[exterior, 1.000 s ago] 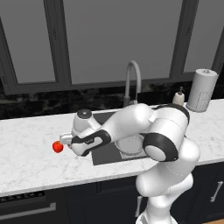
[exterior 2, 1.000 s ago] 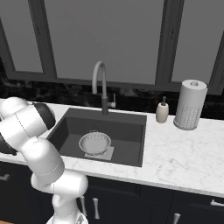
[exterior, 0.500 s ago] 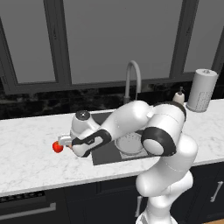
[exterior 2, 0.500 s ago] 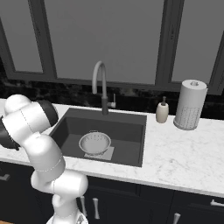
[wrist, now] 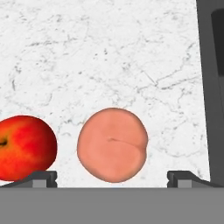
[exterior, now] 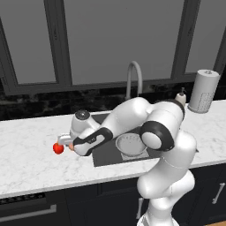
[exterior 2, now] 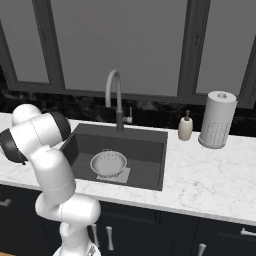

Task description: Put the colander in the sink, put the apple, peach in the colander, and turn on the sink faucet and pour water over the colander.

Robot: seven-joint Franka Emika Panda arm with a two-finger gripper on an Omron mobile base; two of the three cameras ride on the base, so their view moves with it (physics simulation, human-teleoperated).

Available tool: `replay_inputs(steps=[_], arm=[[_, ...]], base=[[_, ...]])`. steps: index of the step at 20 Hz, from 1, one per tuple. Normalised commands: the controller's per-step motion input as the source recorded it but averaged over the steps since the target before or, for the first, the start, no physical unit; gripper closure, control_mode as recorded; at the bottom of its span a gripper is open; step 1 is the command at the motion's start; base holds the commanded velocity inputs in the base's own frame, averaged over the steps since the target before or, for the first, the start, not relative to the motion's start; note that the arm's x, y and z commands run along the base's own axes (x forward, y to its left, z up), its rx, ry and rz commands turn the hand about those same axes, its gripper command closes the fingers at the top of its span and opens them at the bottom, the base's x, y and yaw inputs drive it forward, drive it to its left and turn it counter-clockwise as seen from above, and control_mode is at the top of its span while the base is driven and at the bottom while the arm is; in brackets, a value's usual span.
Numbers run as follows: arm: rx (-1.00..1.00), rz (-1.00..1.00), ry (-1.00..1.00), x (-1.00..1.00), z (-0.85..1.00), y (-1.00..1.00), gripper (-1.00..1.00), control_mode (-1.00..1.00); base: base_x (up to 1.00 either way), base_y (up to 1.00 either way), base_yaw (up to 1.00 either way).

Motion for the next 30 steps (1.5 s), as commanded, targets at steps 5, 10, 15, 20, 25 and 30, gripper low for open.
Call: replay_inputs(steps=[5,10,15,20,25,30], arm=[[0.0,0.0,0.0,0.2,-0.03,0.0,-1.0,-1.0],[0.0,0.0,0.0,0.03,-0.1,0.0,-1.0,-1.0],[0.0,0.0,0.0,0.0,-0.15,0.01,-1.0,-1.0],[0.0,0.0,0.0,0.0,-0.15,0.0,-1.0,-1.0],[0.0,0.0,0.0,0.05,-0.09,0.01,-1.0,-1.0],[0.0,0.0,0.0,0.01,-0.06,0.0,-1.0,-1.0]], base=[[0.0,0.0,0.0],[0.0,0.0,0.0],[0.0,0.0,0.0],[0.0,0.0,0.0],[0.0,0.0,0.0],[0.0,0.0,0.0]])
